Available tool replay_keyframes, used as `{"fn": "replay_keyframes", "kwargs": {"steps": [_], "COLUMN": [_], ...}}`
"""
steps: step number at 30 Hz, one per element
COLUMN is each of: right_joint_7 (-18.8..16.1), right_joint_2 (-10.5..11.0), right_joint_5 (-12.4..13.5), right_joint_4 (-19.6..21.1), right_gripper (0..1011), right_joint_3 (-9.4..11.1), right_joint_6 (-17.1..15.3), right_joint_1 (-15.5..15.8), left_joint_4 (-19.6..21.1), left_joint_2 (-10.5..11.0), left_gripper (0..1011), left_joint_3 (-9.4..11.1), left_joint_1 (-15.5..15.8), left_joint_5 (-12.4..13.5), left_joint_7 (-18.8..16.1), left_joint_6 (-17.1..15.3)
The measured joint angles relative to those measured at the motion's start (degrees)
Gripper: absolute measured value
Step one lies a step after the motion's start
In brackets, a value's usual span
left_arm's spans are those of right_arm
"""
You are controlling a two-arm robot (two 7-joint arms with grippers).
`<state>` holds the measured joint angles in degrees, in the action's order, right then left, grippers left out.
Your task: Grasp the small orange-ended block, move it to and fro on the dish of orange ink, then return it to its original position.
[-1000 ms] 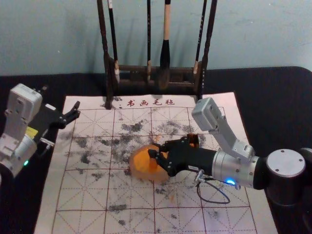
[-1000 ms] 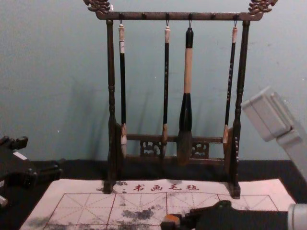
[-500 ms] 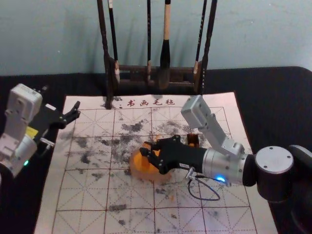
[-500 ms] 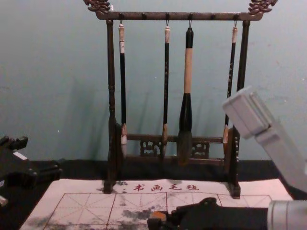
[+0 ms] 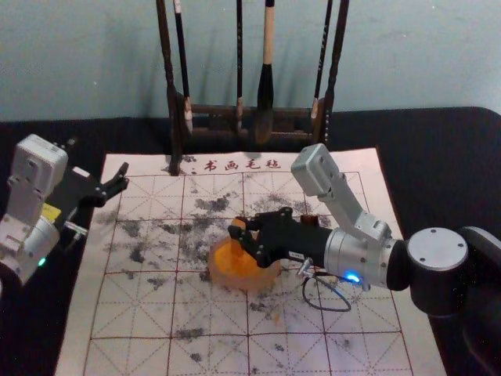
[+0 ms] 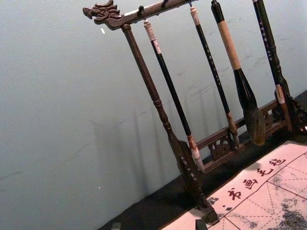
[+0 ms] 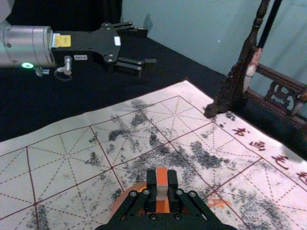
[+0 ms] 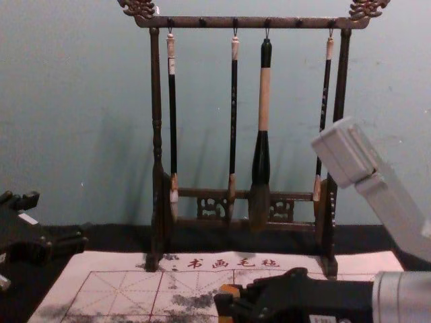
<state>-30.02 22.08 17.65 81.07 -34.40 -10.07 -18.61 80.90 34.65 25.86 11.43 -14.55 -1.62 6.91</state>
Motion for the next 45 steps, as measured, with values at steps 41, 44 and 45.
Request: {"fn": "replay_keyframes", "kwargs": {"steps": [41, 44, 45], "right_joint_7": [-1.5, -1.7, -1.7], "right_joint_2": [4.3, 4.3, 4.3], "right_joint_5": [1.4, 1.4, 1.4], "right_joint_4": [4.9, 5.1, 5.1], "right_gripper": [126, 126, 126], "right_joint_3": [1.6, 1.2, 1.2], "right_joint_6": [0.4, 0.4, 0.4], "right_joint_1": [3.6, 3.7, 3.7], "left_joint_4": [0.0, 0.0, 0.0], "left_joint_2": [0.0, 0.0, 0.0], "left_gripper": [1002, 1001, 1001], "left_joint_3": [0.0, 0.0, 0.0], "left_joint_1": [0.0, 0.0, 0.0], "left_joint_5": [0.0, 0.0, 0.0], "left_joint_7": [0.0, 0.0, 0.0], "left_joint_6": [0.0, 0.0, 0.0]}}
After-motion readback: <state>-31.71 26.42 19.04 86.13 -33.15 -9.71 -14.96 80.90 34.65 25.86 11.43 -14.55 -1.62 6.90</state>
